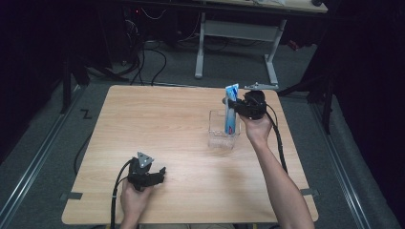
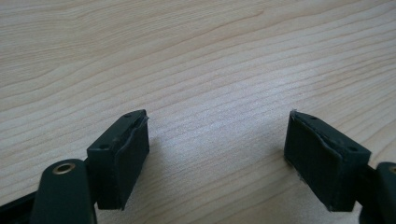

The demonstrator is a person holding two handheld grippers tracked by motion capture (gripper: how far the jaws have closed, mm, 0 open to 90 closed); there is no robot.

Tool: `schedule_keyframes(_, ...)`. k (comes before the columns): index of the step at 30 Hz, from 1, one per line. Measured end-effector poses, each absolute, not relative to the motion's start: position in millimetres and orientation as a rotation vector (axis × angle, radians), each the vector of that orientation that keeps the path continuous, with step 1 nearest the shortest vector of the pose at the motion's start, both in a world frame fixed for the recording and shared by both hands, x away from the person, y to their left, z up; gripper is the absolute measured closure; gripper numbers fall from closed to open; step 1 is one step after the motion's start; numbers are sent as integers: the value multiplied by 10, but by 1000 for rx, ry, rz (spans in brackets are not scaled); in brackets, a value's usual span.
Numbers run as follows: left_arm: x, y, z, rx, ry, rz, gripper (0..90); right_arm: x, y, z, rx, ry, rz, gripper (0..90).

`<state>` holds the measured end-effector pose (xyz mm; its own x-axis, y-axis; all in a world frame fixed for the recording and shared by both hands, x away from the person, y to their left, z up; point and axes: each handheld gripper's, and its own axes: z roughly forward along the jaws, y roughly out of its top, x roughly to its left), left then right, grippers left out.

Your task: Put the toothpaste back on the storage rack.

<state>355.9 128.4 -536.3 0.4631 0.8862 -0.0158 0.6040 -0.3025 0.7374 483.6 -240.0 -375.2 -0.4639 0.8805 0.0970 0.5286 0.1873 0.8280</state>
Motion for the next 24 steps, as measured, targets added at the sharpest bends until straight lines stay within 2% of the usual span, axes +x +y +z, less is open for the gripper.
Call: schedule_keyframes(24,3559,1284,-5363,2024,1237,525,224,4836,-2395,-3960,1341,2123,1106,732)
